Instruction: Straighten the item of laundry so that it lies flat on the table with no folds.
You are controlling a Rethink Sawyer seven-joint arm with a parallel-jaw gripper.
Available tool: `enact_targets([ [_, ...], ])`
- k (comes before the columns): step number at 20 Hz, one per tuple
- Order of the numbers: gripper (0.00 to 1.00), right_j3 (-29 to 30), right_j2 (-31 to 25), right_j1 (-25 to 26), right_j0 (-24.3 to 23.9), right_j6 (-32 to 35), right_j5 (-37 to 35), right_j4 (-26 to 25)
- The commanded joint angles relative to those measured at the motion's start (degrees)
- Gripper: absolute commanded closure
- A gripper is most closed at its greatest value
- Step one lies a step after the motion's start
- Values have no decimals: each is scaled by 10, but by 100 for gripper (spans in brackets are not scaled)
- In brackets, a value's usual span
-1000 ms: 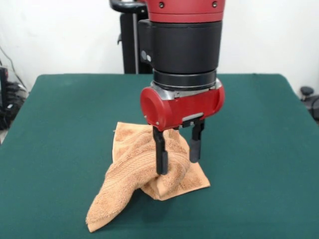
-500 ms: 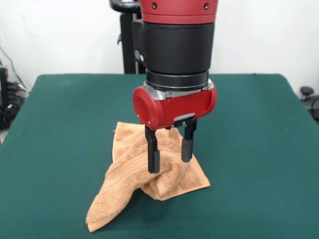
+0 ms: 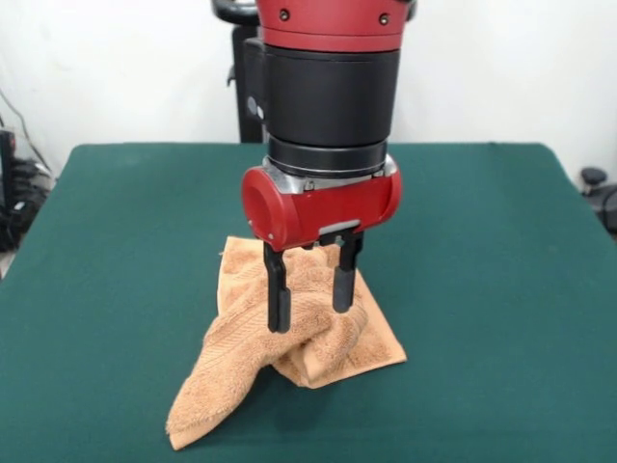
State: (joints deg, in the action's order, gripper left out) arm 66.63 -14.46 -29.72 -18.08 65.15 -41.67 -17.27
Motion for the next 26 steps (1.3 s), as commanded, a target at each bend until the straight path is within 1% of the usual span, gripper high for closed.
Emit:
enact_targets([
  [1, 0, 74, -1, 34, 24, 74, -37, 3],
  [10, 0, 79, -1, 35, 25, 72, -37, 5],
  [15, 0, 76, -7, 39, 27, 56, -62, 7],
  [18, 0, 80, -6, 40, 31, 59, -68, 9],
  [21, 0, 90, -2, 38, 34, 69, -62, 9],
  [26, 0, 97, -4, 38, 30, 60, -63, 10],
])
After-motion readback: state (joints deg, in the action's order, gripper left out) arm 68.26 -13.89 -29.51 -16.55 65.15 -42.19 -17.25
